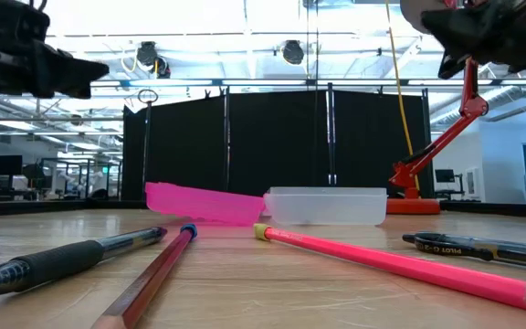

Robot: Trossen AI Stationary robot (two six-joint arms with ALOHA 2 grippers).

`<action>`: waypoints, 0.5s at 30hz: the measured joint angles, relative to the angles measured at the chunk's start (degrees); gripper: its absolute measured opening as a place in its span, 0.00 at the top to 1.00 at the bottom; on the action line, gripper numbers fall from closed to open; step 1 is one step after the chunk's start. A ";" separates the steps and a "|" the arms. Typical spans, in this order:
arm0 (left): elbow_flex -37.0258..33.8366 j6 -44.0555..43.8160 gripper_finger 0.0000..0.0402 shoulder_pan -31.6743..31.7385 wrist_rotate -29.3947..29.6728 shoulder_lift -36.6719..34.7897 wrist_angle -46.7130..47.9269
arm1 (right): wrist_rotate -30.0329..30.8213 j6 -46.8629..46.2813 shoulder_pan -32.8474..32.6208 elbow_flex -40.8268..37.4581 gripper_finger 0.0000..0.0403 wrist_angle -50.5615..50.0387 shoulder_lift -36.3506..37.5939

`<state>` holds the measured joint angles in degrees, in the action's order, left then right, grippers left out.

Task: Pick & place school supplies into a supply box
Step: Put the right transparent black pen into the supply box

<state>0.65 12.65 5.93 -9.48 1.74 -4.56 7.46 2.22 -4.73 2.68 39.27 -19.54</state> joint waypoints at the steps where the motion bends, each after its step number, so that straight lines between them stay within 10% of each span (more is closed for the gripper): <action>1: -0.12 -0.32 0.99 0.53 -1.04 0.01 -0.05 | 1.39 0.03 0.00 0.00 1.00 -0.08 -0.17; 8: -0.05 -0.69 0.96 1.93 -3.98 1.88 1.53 | 13.26 -2.09 0.03 0.43 1.00 -2.45 -2.30; 15: -0.03 0.04 0.98 1.93 -3.97 2.57 1.72 | 7.45 -11.88 -9.54 13.85 1.00 -9.49 -14.14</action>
<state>0.62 12.68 7.86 -13.45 4.30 -2.84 14.91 -9.66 -14.27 16.52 29.78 -33.68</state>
